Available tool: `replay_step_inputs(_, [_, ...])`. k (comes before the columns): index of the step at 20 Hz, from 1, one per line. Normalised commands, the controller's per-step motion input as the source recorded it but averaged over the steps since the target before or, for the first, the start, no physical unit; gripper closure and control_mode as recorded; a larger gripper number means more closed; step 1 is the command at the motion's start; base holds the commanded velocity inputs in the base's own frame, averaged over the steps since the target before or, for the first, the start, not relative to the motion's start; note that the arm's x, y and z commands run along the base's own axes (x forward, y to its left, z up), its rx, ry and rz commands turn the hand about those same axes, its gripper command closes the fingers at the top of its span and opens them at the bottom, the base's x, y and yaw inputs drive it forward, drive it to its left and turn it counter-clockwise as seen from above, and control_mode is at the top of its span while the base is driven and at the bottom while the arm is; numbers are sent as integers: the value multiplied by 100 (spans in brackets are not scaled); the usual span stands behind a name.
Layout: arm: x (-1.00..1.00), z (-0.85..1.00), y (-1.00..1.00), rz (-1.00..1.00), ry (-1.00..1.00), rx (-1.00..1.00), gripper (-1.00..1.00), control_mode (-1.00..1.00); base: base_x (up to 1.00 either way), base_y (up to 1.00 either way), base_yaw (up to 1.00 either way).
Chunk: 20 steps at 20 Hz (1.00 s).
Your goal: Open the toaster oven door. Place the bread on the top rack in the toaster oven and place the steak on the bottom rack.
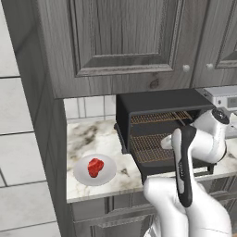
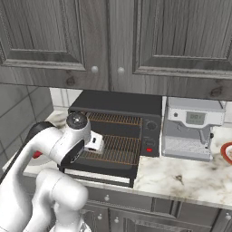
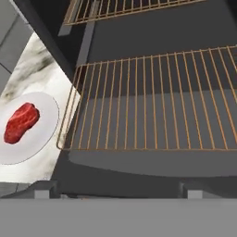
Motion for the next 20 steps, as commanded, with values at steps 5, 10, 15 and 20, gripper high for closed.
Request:
replay_step_inputs(5, [-18,26,39,-1,22,0,-100,-100,0,0,0])
replay_step_inputs(10, [-24,15,48,0,3,0,-100,-100,0,0,0])
replay_step_inputs(15, [-9,10,55,0,0,-1,-100,-100,0,0,0])
replay_step_inputs(20, [-3,3,58,0,0,-3,-100,-100,0,0,0])
